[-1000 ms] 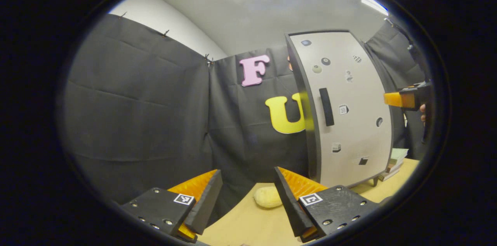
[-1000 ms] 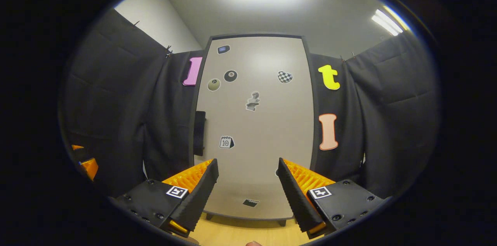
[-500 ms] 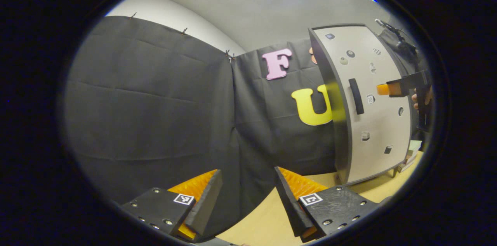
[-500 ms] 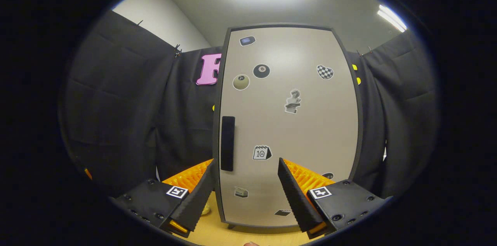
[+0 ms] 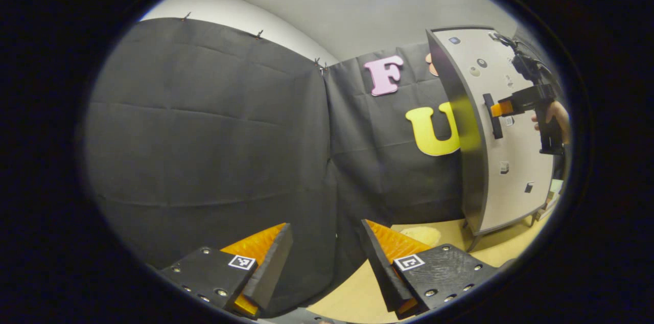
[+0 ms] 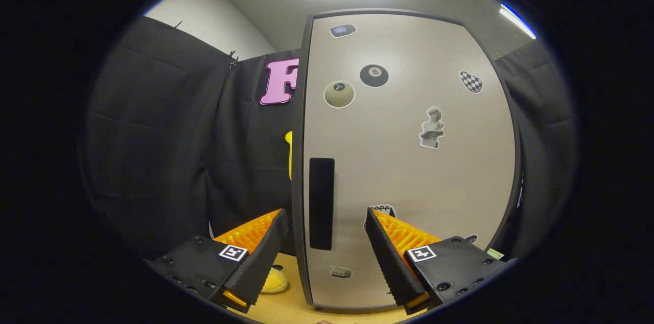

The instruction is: Open the cabinet door with the right hand, grasp the bottle in the cabinet with the left hand and place it on the coaster, then close the cabinet door with the right hand.

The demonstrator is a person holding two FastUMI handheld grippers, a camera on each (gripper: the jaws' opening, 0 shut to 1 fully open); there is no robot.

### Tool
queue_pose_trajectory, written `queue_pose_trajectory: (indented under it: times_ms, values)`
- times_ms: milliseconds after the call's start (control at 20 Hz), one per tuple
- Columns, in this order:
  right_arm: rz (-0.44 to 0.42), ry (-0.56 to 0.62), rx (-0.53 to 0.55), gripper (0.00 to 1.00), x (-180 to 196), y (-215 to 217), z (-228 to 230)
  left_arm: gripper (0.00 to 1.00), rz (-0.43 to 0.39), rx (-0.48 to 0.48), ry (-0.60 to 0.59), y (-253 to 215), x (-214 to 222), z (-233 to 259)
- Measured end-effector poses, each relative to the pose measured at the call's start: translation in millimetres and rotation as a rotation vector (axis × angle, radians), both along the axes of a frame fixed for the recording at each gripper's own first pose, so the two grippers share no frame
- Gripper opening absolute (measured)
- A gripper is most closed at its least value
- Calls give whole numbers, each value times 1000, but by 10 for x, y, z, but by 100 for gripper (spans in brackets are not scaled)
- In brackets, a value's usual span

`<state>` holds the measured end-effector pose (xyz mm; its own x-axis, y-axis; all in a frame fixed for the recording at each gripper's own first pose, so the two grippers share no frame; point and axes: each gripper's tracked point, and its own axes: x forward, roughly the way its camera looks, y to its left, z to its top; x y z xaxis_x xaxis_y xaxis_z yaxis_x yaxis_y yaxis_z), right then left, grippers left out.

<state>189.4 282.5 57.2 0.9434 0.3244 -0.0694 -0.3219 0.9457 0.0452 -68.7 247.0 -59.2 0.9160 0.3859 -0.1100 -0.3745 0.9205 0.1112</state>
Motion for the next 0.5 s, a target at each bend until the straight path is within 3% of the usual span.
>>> queue_pose_trajectory:
  times_ms: [400, 450, 500]
  values:
    - [18, 95, -29, 97, 320, 302, -169, 80, 36, -3, 31, 92, -34, -125]
    - [10, 99, -31, 85, 349, 315, -172, 80, 39, -2, 33, 103, -36, -134]
    - [-1, 100, -36, 80, 386, 304, -168, 80, 42, -3, 33, 116, -40, -156]
